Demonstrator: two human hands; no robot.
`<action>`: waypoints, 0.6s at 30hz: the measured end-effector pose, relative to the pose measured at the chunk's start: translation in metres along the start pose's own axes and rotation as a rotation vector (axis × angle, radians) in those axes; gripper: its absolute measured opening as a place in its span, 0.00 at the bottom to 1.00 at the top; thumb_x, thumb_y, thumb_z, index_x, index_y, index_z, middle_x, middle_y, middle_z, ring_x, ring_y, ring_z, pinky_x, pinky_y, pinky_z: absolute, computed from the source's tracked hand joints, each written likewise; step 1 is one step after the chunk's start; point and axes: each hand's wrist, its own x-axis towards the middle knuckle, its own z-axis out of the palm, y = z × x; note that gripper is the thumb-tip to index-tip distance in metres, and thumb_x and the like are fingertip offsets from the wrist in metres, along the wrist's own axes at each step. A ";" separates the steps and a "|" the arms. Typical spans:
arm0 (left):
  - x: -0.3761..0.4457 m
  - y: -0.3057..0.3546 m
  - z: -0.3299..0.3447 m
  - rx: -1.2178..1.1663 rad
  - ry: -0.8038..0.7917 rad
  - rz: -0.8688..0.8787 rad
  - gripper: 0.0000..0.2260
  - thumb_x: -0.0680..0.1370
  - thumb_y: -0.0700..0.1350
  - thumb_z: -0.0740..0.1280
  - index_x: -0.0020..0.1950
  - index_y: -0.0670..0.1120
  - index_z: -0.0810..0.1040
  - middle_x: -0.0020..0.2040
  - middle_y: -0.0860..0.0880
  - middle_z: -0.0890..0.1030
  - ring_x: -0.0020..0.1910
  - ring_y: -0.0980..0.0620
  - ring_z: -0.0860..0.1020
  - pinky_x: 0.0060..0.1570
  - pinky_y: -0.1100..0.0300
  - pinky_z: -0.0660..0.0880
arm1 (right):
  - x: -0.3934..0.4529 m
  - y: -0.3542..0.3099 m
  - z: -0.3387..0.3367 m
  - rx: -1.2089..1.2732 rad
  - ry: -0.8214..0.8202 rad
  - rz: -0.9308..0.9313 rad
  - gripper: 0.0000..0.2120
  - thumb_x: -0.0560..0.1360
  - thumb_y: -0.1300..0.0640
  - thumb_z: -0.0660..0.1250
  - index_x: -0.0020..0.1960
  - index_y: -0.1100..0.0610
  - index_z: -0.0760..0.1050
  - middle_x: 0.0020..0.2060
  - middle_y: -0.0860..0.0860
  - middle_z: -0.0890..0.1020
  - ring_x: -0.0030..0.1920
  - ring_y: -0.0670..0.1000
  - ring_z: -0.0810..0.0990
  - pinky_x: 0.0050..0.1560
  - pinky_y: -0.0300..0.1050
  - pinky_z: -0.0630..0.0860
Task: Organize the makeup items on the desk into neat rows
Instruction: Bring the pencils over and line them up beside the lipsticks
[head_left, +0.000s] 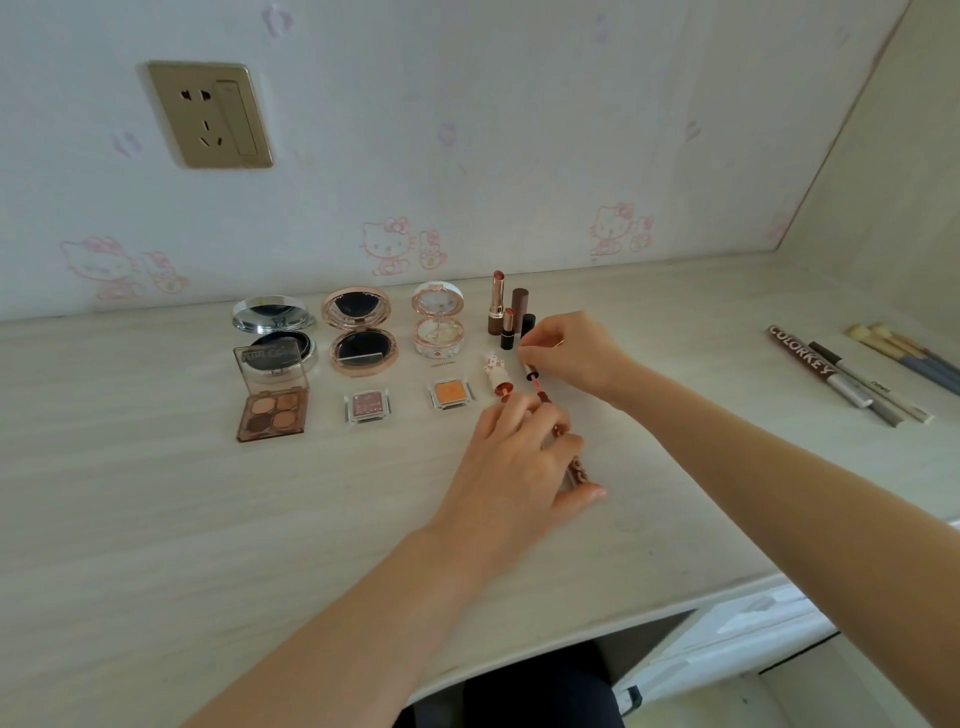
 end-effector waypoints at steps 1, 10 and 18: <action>0.000 -0.001 0.001 -0.007 0.004 -0.001 0.23 0.74 0.62 0.58 0.51 0.48 0.83 0.52 0.52 0.78 0.57 0.49 0.72 0.57 0.55 0.66 | 0.001 0.001 0.001 -0.024 -0.003 -0.011 0.07 0.73 0.58 0.68 0.49 0.55 0.82 0.43 0.47 0.82 0.44 0.43 0.77 0.39 0.30 0.70; -0.001 0.000 0.001 -0.059 -0.013 -0.040 0.20 0.74 0.61 0.62 0.52 0.48 0.82 0.52 0.53 0.78 0.59 0.50 0.70 0.59 0.57 0.66 | 0.005 0.006 0.007 -0.100 0.011 -0.056 0.07 0.73 0.57 0.69 0.49 0.55 0.83 0.45 0.47 0.83 0.46 0.43 0.77 0.43 0.31 0.71; -0.003 0.002 -0.001 -0.117 -0.023 -0.071 0.20 0.74 0.61 0.63 0.56 0.48 0.81 0.55 0.54 0.76 0.61 0.51 0.68 0.61 0.56 0.68 | -0.002 0.009 -0.003 -0.081 0.020 -0.030 0.09 0.77 0.56 0.64 0.53 0.54 0.81 0.49 0.50 0.83 0.53 0.48 0.78 0.55 0.41 0.73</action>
